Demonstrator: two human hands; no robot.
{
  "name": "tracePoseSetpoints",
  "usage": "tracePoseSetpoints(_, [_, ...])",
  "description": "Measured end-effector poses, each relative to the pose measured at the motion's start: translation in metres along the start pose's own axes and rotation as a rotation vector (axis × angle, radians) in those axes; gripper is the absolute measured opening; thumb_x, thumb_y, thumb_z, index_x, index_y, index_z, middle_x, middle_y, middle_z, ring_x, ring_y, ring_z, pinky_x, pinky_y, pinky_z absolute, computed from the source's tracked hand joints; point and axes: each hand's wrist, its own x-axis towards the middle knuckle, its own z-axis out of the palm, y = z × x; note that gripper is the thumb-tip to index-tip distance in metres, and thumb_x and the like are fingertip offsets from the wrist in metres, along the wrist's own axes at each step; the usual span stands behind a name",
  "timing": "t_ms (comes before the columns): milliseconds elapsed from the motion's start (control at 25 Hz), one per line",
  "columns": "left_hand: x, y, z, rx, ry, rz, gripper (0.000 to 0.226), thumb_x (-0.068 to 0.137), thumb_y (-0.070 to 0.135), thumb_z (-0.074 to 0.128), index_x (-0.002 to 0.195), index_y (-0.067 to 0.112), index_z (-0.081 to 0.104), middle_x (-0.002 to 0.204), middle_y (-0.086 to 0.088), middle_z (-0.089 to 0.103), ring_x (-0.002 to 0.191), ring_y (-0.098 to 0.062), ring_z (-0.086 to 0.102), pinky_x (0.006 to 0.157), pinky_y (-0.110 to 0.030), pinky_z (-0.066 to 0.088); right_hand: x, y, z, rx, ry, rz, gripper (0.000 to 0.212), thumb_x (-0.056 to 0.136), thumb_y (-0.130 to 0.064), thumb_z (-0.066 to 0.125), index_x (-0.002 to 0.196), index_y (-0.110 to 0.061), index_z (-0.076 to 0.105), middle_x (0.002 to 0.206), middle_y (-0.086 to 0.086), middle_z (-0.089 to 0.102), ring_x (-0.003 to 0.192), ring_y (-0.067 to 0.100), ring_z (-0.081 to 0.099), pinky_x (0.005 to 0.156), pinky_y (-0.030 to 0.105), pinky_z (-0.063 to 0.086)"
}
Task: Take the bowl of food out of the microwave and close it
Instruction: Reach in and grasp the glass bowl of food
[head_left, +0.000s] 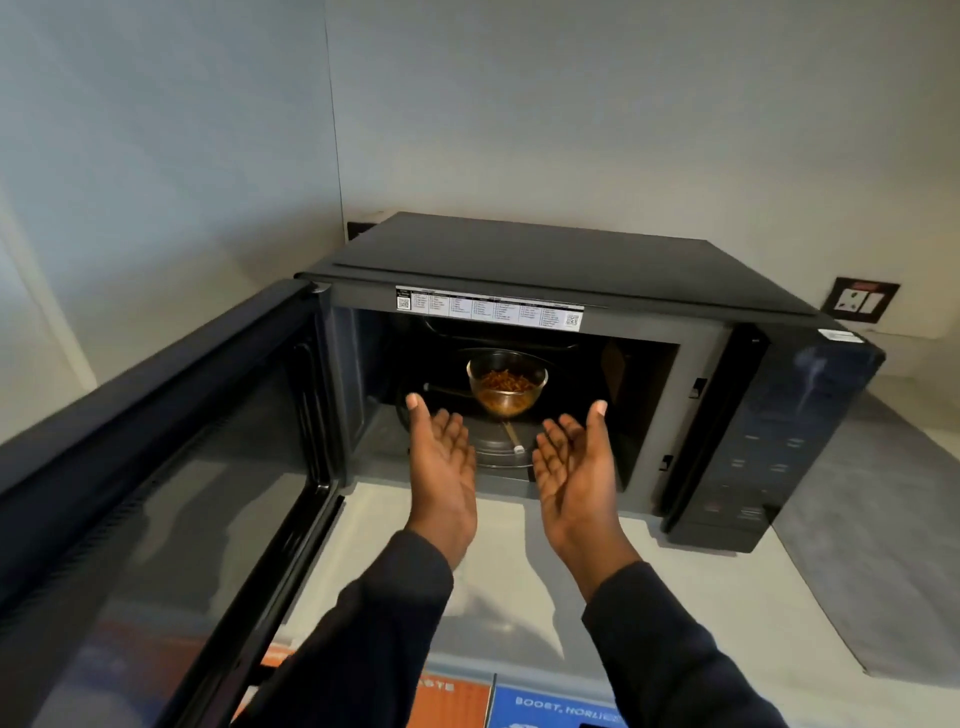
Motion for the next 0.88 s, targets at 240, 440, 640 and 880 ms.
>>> tracePoseSetpoints(240, [0.063, -0.006, 0.008, -0.006, -0.028, 0.022, 0.094, 0.093, 0.073, 0.040, 0.161, 0.012, 0.021, 0.168, -0.012, 0.022, 0.154, -0.025, 0.021, 0.125, -0.039, 0.016, 0.056, 0.003, 0.005, -0.001, -0.010, -0.026, 0.090, 0.090, -0.071, 0.045, 0.159, -0.017, 0.025, 0.166, 0.010, 0.029, 0.153, 0.026, 0.027, 0.124, 0.038, 0.020])
tracePoseSetpoints(440, [0.102, -0.010, 0.012, -0.012, -0.040, 0.052, 0.096, 0.087, 0.079, 0.044, 0.161, 0.022, 0.024, 0.168, -0.009, 0.023, 0.155, -0.024, 0.021, 0.125, -0.039, 0.016, 0.083, 0.007, 0.011, 0.022, -0.024, -0.050, 0.087, 0.090, -0.071, 0.046, 0.159, -0.022, 0.026, 0.164, 0.007, 0.034, 0.152, 0.024, 0.029, 0.119, 0.033, 0.023])
tracePoseSetpoints(640, [0.110, -0.010, 0.023, -0.013, -0.083, 0.044, 0.098, 0.082, 0.084, 0.044, 0.158, 0.021, 0.035, 0.160, -0.007, 0.041, 0.147, -0.023, 0.037, 0.114, -0.035, 0.033, 0.096, 0.011, 0.021, 0.011, -0.031, -0.044, 0.087, 0.089, -0.075, 0.041, 0.159, -0.024, 0.027, 0.161, 0.010, 0.038, 0.148, 0.027, 0.037, 0.113, 0.035, 0.031])
tracePoseSetpoints(880, [0.083, -0.002, 0.040, 0.002, -0.018, 0.018, 0.074, 0.095, 0.070, 0.041, 0.152, 0.023, 0.044, 0.146, -0.005, 0.054, 0.122, -0.019, 0.053, 0.066, -0.026, 0.042, 0.085, 0.002, 0.034, -0.047, 0.010, -0.014, 0.080, 0.090, -0.073, 0.044, 0.150, -0.019, 0.042, 0.136, 0.008, 0.061, 0.113, 0.017, 0.060, 0.082, 0.024, 0.047])
